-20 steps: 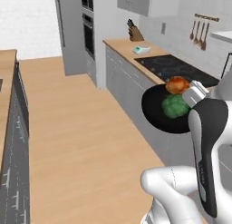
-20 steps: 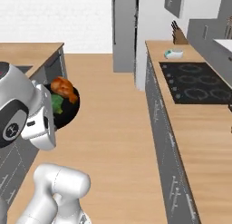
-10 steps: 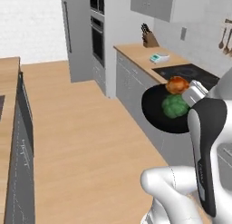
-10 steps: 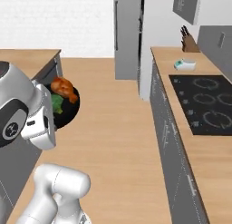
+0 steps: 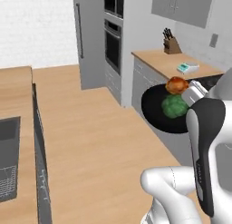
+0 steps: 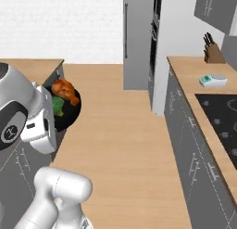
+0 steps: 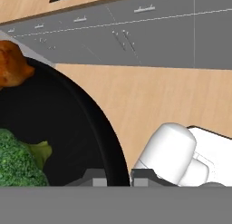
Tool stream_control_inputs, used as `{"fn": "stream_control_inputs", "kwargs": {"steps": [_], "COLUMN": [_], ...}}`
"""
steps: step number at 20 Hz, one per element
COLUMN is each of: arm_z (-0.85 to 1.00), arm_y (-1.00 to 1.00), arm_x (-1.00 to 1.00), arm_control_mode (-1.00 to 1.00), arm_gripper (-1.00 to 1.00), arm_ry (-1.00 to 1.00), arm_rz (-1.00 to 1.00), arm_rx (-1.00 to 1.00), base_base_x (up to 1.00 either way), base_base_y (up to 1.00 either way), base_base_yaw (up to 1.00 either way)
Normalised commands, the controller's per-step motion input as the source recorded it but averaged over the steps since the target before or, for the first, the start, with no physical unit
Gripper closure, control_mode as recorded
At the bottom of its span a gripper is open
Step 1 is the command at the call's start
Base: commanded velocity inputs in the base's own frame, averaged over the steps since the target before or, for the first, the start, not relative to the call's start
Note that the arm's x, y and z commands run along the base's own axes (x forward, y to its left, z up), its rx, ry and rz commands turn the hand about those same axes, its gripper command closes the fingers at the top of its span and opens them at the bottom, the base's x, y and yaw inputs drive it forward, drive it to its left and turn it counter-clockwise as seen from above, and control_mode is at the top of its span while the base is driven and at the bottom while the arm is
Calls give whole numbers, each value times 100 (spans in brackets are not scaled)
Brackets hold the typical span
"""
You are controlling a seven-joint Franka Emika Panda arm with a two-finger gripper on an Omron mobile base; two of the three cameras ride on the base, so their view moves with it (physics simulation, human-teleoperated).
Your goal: Pick the chicken drumstick and broccoli from their plates and place them in the bowl. Then put the bowl in the fridge.
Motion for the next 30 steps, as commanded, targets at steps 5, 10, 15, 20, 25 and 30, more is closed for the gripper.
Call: {"fn": "stream_control_inputs", "kwargs": {"steps": [5, 10, 15, 20, 25, 30], "arm_z": [0, 0, 0, 0, 0, 0], "arm_y": [0, 0, 0, 0, 0, 0], "arm_x": [0, 0, 0, 0, 0, 0], "arm_control_mode": [100, 100, 100, 100, 100, 100], "arm_gripper": [100, 100, 100, 100, 100, 100], "arm_ry": [0, 0, 0, 0, 0, 0], "arm_rz": [0, 0, 0, 0, 0, 0], "arm_rx": [0, 0, 0, 0, 0, 0], "base_base_x": [100, 100, 100, 100, 100, 100], "base_base_y": [29, 1, 13, 13, 0, 0], "base_base_yaw": [0, 0, 0, 3, 11, 19]}}
